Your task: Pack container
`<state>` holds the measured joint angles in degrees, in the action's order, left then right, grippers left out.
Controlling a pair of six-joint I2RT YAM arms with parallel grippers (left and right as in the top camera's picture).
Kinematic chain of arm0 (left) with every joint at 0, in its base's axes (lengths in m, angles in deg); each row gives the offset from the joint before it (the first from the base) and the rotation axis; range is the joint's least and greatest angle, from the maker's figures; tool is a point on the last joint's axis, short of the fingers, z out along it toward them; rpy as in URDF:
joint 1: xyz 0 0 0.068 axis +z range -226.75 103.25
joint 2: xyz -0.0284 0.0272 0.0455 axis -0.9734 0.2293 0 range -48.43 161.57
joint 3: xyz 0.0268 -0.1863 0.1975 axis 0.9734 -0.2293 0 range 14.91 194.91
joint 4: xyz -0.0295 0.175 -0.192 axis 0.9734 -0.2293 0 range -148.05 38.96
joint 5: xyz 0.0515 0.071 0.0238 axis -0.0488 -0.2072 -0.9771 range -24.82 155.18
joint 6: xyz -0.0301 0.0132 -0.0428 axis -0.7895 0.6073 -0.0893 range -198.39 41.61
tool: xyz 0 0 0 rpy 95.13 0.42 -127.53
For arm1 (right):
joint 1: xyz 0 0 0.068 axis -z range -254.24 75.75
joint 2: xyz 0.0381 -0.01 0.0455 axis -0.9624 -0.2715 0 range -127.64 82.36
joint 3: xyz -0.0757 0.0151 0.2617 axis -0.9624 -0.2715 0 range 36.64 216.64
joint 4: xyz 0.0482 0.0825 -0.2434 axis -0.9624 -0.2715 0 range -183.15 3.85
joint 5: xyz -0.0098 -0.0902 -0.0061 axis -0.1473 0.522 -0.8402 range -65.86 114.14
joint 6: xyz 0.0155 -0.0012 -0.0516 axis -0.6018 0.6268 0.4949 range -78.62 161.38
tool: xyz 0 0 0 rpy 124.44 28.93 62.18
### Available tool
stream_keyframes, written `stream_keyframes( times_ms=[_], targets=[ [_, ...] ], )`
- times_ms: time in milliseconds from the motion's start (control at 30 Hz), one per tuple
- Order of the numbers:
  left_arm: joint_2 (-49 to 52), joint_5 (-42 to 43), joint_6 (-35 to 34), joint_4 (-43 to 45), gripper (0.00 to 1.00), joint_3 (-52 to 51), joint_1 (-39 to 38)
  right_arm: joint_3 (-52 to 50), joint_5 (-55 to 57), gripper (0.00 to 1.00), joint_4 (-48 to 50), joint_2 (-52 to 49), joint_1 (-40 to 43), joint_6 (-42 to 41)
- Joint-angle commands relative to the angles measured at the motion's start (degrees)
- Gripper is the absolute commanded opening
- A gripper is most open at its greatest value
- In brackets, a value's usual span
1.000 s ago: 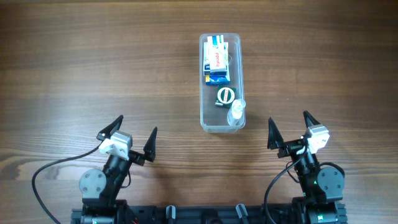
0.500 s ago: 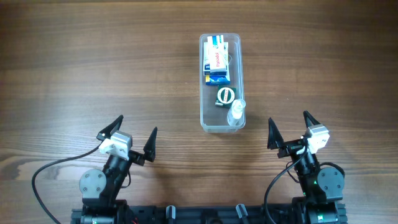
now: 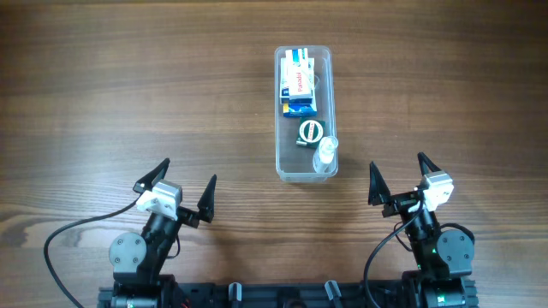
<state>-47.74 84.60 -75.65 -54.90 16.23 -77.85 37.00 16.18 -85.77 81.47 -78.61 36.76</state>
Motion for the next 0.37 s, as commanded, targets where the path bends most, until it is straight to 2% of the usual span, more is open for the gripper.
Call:
stream_keyframes(
  times_ms=[0,333],
  targets=[
    [-0.52,0.28,0.92,0.04,1.00,-0.42,0.42,-0.07,-0.94,1.00,0.24,0.28,-0.28,0.55],
    [-0.52,0.26,0.92,0.04,1.00,-0.42,0.44,-0.07,-0.94,1.00,0.24,0.28,-0.28,0.55]
  ],
)
